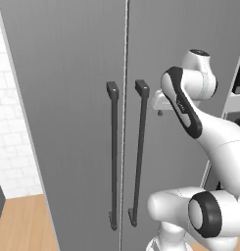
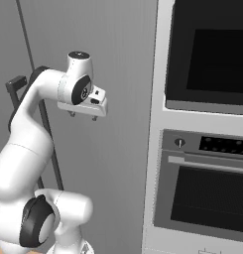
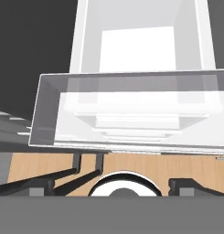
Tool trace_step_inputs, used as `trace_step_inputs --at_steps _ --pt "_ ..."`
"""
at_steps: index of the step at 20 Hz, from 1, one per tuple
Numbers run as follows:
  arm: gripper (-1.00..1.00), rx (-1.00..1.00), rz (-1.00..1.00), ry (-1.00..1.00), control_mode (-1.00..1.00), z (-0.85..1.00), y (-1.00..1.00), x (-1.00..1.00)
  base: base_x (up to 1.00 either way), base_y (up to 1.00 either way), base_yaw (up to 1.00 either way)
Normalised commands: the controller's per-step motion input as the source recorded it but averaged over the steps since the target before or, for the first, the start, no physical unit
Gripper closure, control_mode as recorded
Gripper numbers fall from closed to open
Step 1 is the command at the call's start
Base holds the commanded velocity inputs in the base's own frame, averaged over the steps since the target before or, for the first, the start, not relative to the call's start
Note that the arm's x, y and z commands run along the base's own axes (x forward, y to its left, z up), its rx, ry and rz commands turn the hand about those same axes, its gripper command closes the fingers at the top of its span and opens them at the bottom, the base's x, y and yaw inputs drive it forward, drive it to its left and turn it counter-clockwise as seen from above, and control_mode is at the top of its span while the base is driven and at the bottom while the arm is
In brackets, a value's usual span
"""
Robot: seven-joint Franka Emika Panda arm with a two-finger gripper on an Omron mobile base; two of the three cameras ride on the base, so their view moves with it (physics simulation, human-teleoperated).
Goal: Take the strawberry from the fridge and place it on top of the pancake, located on the dining counter.
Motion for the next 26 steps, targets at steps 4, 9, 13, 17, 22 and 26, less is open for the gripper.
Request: trace_step_inputs --at_steps 4,9,13,17,22,26 --pt "-1.00 0.00 0.00 0.00 -1.00 0.00 0.00 0.00 0.00 0.00 0.00" --pt "-1.00 0.00 0.00 0.00 1.00 0.00 0.00 0.00 0.00 0.00 0.00" --pt "-1.00 0.00 0.00 0.00 1.00 0.00 0.00 0.00 -0.55 0.09 0.00" --pt "-1.00 0.00 0.00 0.00 1.00 0.00 0.00 0.00 -0.89 0.64 0.00" --pt "-1.00 0.00 0.00 0.00 1.00 0.00 0.00 0.00 -0.55 0.66 0.00" --pt "-1.00 0.00 0.00 0.00 1.00 0.00 0.00 0.00 -0.48 -0.15 0.00"
